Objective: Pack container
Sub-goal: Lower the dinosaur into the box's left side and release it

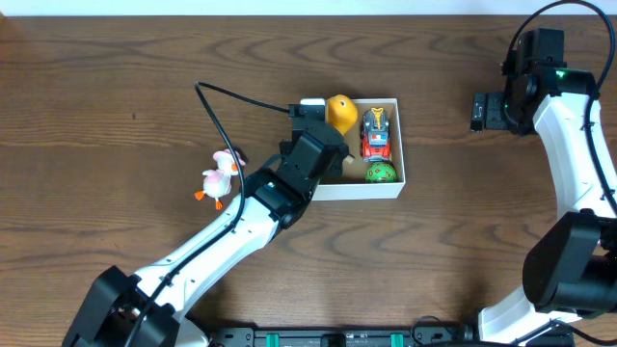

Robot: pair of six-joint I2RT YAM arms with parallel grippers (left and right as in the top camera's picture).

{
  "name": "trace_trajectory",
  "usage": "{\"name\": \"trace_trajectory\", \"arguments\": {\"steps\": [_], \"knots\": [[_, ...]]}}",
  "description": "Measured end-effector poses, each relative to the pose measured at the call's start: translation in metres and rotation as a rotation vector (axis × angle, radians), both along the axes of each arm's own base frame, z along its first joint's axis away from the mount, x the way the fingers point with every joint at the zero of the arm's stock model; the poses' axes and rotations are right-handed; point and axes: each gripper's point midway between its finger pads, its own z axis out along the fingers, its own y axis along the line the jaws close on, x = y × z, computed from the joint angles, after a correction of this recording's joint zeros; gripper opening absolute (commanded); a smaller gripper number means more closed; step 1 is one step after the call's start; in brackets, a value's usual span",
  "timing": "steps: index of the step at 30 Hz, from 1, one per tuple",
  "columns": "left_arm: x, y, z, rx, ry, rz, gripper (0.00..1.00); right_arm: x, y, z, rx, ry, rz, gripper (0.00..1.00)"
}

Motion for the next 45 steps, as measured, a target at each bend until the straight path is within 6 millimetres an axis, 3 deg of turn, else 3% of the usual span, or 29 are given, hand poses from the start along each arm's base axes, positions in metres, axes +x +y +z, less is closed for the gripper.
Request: {"name": "trace_trajectory", "arguments": {"steps": [9, 30, 45], "knots": [[-0.001, -0.002, -0.016, 0.066, 0.004, 0.017, 0.06, 0.0, 0.0, 0.0, 0.0, 0.0, 0.0, 0.99], [0.004, -0.006, -0.01, 0.149, -0.061, -0.061, 0.06, 0.0, 0.0, 0.0, 0.0, 0.0, 0.0, 0.99], [-0.004, -0.029, -0.01, 0.327, -0.136, -0.388, 0.06, 0.0, 0.0, 0.0, 0.0, 0.0, 0.0, 0.99]]}}
